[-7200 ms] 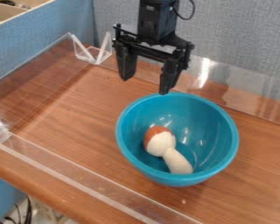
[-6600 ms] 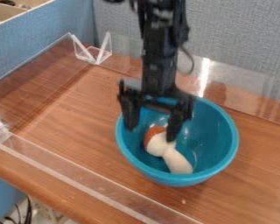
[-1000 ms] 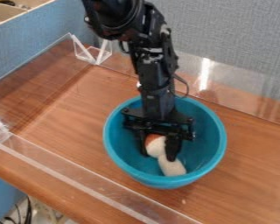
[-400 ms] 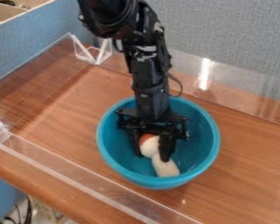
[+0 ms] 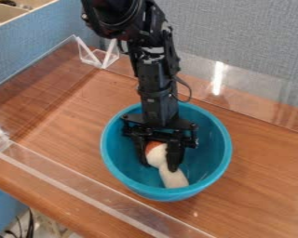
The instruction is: Remove the mushroom from inside the blue bowl and put it on the table
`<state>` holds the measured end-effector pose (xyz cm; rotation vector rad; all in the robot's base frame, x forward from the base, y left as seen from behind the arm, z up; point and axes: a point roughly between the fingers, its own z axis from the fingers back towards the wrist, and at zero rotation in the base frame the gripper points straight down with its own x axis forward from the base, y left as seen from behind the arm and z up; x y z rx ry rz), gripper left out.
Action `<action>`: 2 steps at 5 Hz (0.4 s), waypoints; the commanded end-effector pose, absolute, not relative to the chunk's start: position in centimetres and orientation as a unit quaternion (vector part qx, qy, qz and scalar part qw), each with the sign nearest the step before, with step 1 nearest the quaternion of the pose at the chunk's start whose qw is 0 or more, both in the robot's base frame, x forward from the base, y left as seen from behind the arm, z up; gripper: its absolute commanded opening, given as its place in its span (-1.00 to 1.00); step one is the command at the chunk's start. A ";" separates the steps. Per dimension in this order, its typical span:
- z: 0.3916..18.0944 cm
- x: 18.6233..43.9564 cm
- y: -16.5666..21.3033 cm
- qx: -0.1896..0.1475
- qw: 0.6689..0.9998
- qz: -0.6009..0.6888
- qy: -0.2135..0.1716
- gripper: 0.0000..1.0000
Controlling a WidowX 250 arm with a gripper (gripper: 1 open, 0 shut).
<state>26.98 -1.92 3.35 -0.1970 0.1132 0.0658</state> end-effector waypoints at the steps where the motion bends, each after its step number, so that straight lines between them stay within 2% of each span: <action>1: 5.9 28.3 -1.2 -0.100 0.994 0.035 0.008 -1.00; 2: 6.1 28.4 -1.1 -0.102 0.994 0.033 0.007 -1.00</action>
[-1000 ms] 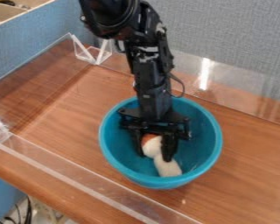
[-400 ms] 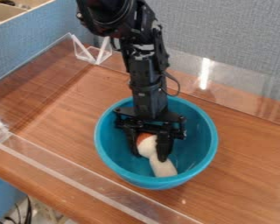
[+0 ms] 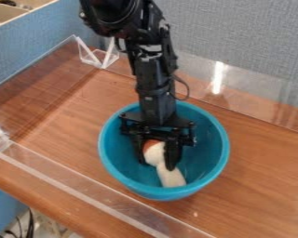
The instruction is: Remove the mushroom from inside the blue bowl and put it on the table
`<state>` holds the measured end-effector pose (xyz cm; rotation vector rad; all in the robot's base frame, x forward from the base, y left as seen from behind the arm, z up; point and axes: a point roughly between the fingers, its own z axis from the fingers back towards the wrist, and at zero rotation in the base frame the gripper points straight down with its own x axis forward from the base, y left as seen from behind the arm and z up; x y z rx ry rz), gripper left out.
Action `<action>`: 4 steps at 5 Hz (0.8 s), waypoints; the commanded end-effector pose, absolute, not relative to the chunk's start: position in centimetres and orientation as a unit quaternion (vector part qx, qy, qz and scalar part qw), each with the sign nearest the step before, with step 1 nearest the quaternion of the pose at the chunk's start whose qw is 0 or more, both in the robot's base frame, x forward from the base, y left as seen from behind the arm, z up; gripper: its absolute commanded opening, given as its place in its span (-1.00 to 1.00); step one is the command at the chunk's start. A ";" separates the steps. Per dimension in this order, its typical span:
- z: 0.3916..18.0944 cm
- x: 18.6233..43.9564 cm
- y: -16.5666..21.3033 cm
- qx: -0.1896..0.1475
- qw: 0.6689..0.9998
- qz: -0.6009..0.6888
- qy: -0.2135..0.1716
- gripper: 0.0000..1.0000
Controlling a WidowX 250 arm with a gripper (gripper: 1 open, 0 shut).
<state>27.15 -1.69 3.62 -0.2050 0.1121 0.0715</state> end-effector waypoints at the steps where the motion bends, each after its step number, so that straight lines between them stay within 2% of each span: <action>1: 6.3 28.5 -1.1 -0.103 0.994 0.032 0.005 -1.00; 3: 7.3 28.5 -1.0 -0.106 0.994 0.025 -0.001 -1.00; 4: 8.8 28.3 -0.6 -0.109 0.994 0.022 -0.012 -1.00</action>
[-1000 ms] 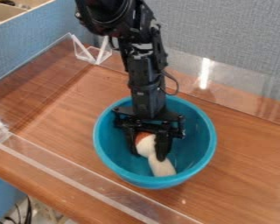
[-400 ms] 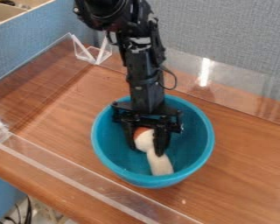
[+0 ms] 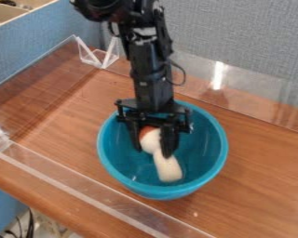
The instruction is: Remove the mushroom from inside the blue bowl and put it on the table
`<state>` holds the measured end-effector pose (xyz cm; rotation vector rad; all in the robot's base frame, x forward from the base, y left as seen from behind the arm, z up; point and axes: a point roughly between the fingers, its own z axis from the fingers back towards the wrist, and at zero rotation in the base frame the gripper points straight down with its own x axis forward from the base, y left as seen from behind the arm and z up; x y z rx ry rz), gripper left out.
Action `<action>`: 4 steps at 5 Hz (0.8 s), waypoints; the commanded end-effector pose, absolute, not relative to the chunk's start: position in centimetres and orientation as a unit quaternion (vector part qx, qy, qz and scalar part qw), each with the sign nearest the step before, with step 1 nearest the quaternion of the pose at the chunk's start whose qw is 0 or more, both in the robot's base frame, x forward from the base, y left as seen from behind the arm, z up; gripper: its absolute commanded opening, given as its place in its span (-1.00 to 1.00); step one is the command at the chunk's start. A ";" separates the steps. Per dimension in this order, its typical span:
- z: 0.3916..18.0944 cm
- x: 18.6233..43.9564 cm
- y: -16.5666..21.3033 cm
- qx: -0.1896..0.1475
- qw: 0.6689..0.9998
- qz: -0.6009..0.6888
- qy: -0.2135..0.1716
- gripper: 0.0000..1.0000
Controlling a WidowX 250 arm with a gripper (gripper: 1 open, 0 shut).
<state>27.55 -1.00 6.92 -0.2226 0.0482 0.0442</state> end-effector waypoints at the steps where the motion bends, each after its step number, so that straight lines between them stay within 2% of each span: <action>1: 10.3 28.2 -0.1 -0.112 0.993 0.022 -0.024 -1.00; 3: 13.7 28.2 3.1 -0.103 0.993 0.037 -0.049 -1.00; 4: 13.8 28.2 6.4 -0.086 0.994 0.053 -0.044 -1.00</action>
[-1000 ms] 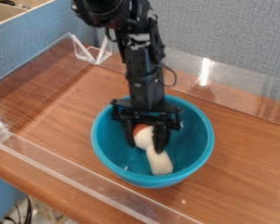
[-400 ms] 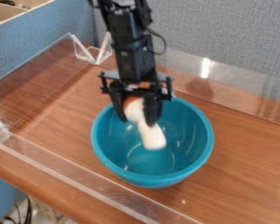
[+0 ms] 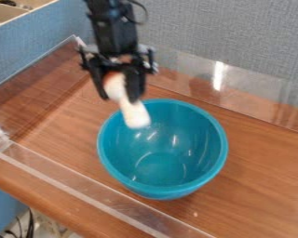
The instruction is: Remove the mushroom from inside the blue bowl and put it on the table
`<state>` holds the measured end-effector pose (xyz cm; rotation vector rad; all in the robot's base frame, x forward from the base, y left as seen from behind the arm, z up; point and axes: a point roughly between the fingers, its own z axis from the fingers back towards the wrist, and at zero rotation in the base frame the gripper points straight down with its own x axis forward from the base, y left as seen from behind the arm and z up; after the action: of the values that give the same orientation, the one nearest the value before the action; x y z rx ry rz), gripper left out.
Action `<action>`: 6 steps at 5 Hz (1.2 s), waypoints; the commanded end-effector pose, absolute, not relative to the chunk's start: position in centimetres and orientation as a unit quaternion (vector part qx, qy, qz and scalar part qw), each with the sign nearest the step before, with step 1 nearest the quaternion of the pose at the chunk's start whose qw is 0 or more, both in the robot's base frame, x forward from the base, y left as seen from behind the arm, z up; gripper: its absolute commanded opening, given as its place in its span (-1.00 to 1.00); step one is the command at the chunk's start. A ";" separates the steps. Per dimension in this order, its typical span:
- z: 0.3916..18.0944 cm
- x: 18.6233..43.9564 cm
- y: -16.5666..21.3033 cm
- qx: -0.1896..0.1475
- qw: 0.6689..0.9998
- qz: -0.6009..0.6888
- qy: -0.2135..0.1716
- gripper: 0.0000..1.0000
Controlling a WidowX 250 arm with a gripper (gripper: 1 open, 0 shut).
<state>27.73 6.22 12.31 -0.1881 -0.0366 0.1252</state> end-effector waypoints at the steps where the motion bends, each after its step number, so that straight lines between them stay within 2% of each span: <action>1: 12.8 28.0 9.2 -0.067 0.995 0.067 -0.026 -1.00; 3: 11.0 28.0 11.3 -0.042 0.996 0.077 0.003 -1.00; 6: 8.7 29.6 13.6 -0.024 0.996 0.087 0.023 -1.00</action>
<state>28.93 12.75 6.87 -0.0742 0.1082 0.1512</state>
